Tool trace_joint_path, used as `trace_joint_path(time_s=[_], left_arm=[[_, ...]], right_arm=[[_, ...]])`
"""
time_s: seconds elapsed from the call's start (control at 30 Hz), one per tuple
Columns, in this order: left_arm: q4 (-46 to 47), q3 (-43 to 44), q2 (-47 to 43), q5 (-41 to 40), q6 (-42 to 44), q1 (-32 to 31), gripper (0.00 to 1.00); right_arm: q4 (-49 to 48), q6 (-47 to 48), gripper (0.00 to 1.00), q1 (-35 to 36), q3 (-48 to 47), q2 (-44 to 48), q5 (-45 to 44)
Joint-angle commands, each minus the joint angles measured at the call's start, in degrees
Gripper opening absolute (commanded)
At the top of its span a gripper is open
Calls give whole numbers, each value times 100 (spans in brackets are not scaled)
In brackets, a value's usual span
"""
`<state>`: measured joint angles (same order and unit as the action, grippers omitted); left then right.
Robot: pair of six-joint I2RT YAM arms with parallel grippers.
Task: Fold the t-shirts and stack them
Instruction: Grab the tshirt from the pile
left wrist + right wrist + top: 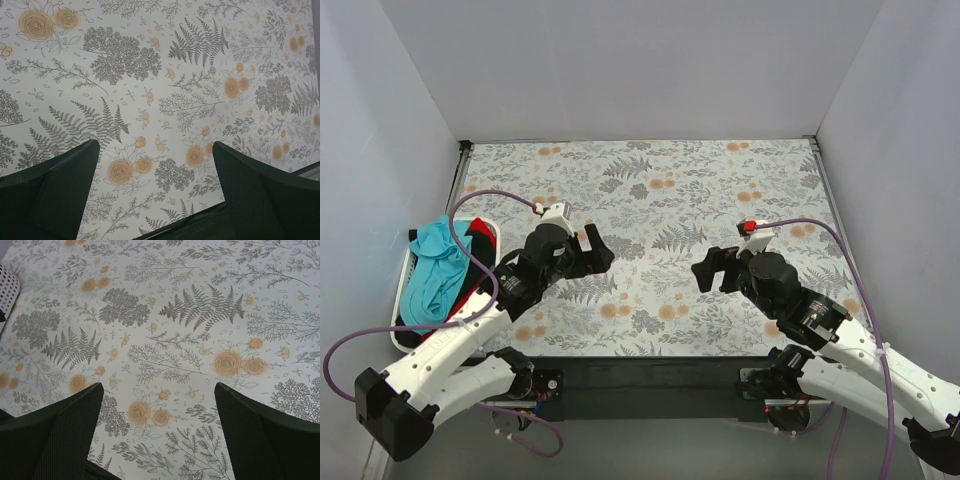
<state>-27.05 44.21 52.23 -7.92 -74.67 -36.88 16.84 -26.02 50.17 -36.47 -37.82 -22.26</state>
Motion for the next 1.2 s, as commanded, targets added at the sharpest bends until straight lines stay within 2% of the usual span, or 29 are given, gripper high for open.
trace_joint_path(time_s=[0.0, 0.13, 0.23, 0.27, 0.3, 0.33, 0.37, 0.4, 0.47, 0.5, 0.8, 0.93, 1.0, 1.17], left_arm=[[-125, 334, 24, -121, -91, -12, 96], [-432, 650, 182, -603, -345, -21, 96], [-976, 1133, 515, -1499, -748, -3, 96], [-1439, 1291, 751, -1841, -898, -3, 96], [-1713, 1666, 902, -2654, -1109, 49, 94], [-2021, 1870, 1042, -3001, -1563, 119, 90], [-2624, 2064, 1305, -3326, -1785, 233, 90], [-2848, 2283, 1403, -3547, -1909, 634, 90], [-3086, 2663, 1544, -3445, -1946, 1268, 89], [-3078, 2698, 1580, -3314, -1928, 1933, 89], [-2964, 2646, 1817, -3962, -2042, 4485, 87], [-2780, 2497, 2124, -4059, -2165, 5199, 87], [-2552, 2383, 2396, -3823, -2157, 5523, 87], [-2061, 2338, 3117, -3173, -2069, 5859, 84]], right_arm=[[38, 132, 98, 28, -44, 73, -15], [205, 255, 98, 19, -185, -49, -50], [398, 360, 98, 28, -369, -269, -59], [460, 404, 98, 19, -413, -330, -24], [495, 440, 98, 19, -466, -435, 11], [504, 527, 98, 19, -536, -480, 55], [531, 563, 98, 28, -563, -533, 160], [522, 598, 98, 28, -581, -550, 230], [513, 685, 98, 28, -572, -586, 423], [504, 730, 98, 28, -572, -629, 494], [452, 818, 98, 28, -581, -911, 1013], [452, 818, 98, 19, -546, -885, 1180], [452, 809, 98, 28, -502, -815, 1242], [461, 827, 98, 19, -379, -674, 1435]])
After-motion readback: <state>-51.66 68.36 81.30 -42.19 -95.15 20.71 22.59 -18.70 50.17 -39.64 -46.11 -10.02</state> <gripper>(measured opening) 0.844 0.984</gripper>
